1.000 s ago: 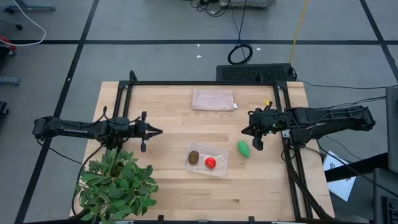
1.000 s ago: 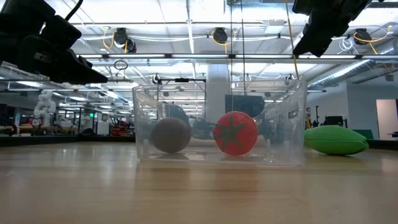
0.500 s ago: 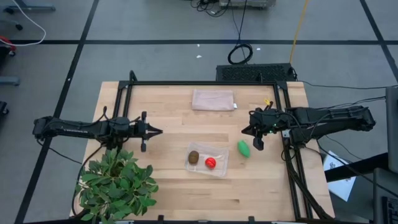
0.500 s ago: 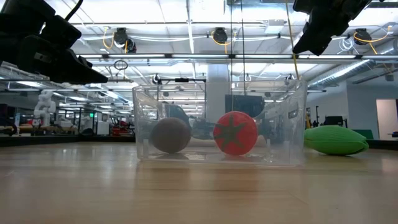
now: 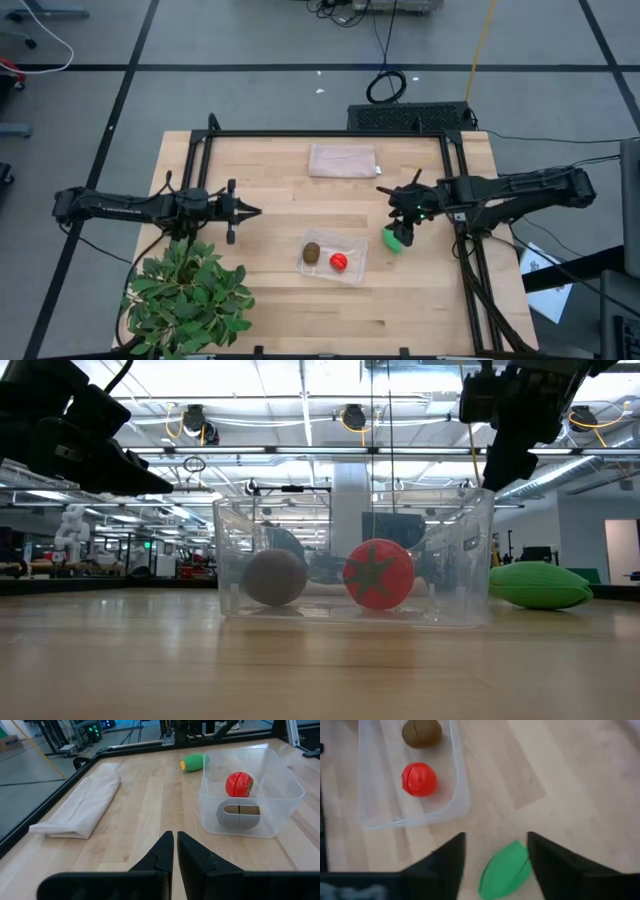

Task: Pick and placing Produce into tupperware
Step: Put the green corn into the transparent bin

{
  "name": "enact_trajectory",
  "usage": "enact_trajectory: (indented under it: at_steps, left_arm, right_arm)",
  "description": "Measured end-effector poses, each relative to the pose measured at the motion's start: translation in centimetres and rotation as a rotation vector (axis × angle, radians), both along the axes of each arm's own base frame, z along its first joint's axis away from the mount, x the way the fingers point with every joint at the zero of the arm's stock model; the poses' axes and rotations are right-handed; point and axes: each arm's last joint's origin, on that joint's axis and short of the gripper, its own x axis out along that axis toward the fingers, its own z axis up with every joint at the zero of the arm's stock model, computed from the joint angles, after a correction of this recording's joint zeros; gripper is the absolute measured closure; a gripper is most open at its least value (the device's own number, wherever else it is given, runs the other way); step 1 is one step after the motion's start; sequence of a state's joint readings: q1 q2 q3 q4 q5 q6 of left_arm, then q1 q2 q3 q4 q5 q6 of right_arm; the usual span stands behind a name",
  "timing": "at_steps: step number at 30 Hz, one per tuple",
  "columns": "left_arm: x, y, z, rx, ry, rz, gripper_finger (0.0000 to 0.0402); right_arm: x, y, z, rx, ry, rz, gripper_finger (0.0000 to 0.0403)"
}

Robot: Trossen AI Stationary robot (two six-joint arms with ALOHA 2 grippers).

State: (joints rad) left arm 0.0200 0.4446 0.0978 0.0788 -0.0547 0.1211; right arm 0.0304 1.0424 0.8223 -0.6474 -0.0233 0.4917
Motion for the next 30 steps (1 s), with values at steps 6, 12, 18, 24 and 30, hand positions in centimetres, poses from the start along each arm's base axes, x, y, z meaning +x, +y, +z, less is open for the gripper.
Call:
enact_trajectory:
  at_steps: [6,12,18,24,30]
  left_arm:
    - [0.0,0.0,0.0,0.001,0.000,0.000,0.0373]
    - [0.0,0.0,0.0,0.004,0.001,-0.001,0.0373]
    - [0.0,0.0,0.0,0.005,0.002,-0.002,0.0373]
    - [0.0,0.0,-0.1,0.006,0.006,-0.002,0.0373]
    - [0.0,0.0,-0.1,0.007,0.012,-0.002,0.0373]
  right_arm:
    - [0.0,-0.5,-0.9,0.080,0.104,-0.080,0.0106]
    - [-0.5,-1.2,-1.8,0.122,0.224,-0.160,0.0081]
    - [0.3,-1.5,-2.8,0.179,0.281,-0.161,0.0082]
    - [1.2,-1.5,-4.4,0.217,0.366,-0.154,0.0082]
    - [1.7,-1.4,-5.0,0.242,0.387,-0.142,0.0082]
